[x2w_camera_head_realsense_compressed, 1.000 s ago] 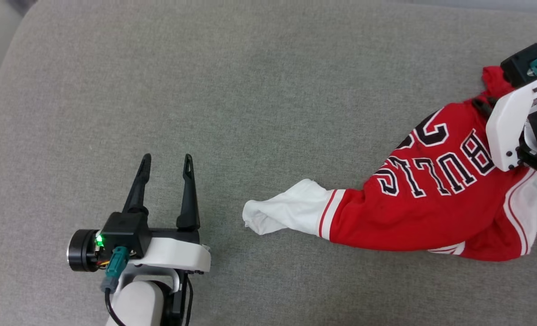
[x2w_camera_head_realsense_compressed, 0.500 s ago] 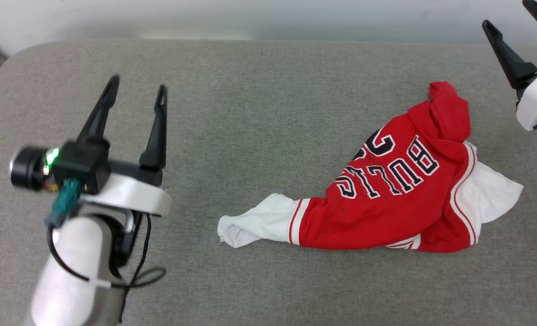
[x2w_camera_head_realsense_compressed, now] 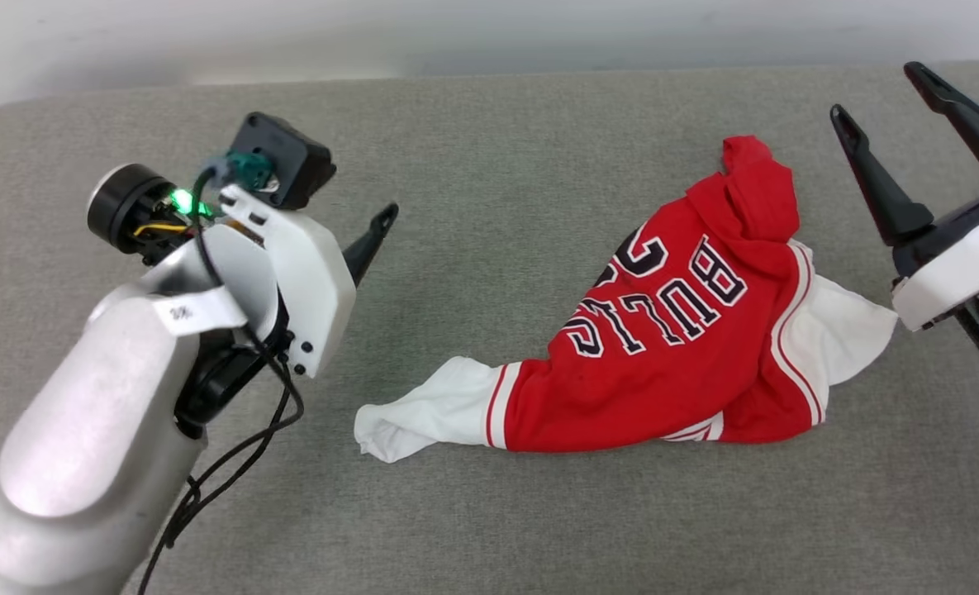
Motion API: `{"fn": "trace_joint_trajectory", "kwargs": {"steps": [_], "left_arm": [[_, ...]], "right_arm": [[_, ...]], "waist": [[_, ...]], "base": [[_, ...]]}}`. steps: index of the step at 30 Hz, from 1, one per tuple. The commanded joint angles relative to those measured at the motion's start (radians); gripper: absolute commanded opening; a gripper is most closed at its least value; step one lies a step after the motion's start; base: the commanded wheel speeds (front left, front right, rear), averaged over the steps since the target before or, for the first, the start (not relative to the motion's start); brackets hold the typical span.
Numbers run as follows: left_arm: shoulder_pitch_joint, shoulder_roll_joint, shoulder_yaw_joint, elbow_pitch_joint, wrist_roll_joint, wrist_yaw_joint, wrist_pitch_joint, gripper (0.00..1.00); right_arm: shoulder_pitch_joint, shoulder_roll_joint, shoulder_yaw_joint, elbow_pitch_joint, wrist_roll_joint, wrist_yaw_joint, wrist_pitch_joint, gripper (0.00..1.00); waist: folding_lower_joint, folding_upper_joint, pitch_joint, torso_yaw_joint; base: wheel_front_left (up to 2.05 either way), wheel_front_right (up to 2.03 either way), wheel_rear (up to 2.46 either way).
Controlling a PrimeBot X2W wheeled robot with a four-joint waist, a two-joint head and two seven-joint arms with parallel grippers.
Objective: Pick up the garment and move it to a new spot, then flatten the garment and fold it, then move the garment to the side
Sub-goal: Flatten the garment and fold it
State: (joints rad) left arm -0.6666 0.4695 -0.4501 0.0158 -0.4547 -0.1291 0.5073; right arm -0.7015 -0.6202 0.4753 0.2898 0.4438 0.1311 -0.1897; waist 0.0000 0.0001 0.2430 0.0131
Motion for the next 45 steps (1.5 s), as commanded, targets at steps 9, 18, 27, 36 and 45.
{"fn": "trace_joint_trajectory", "kwargs": {"steps": [9, 18, 27, 36, 45], "left_arm": [[-0.115, 0.121, -0.298, 0.033, -0.250, 0.000, 0.287, 1.00], [-0.121, 0.170, -0.489, 0.138, -0.384, 0.000, 0.353, 1.00], [-0.132, 0.201, -0.660, 0.200, -0.408, 0.000, 0.344, 0.00], [-0.268, 0.245, -0.537, 0.277, -0.371, 0.018, 0.108, 0.00], [-0.270, 0.288, -0.525, 0.472, -0.280, 0.087, -0.017, 0.00]], "right_arm": [[0.171, 0.109, -0.211, -0.299, -0.111, -0.001, 0.100, 1.00], [0.332, 0.202, -0.295, -0.408, -0.146, -0.001, 0.105, 1.00], [0.356, 0.215, -0.311, -0.384, -0.144, -0.001, 0.082, 1.00], [0.424, 0.230, -0.377, -0.364, -0.129, -0.001, 0.066, 1.00], [0.409, 0.242, -0.370, -0.326, -0.127, -0.001, 0.050, 1.00]], "waist": [[0.0000, -0.0001, 0.050, -0.072], [0.0000, -0.0001, 0.089, -0.139], [0.0000, -0.0001, 0.102, -0.165], [0.0000, -0.0001, 0.071, -0.148], [0.0000, -0.0001, 0.117, -0.198]], "base": [[0.00, 0.00, 0.00], [0.00, 0.00, 0.00], [0.00, 0.00, 0.00], [0.00, 0.00, 0.00], [0.00, 0.00, 0.00]]}}
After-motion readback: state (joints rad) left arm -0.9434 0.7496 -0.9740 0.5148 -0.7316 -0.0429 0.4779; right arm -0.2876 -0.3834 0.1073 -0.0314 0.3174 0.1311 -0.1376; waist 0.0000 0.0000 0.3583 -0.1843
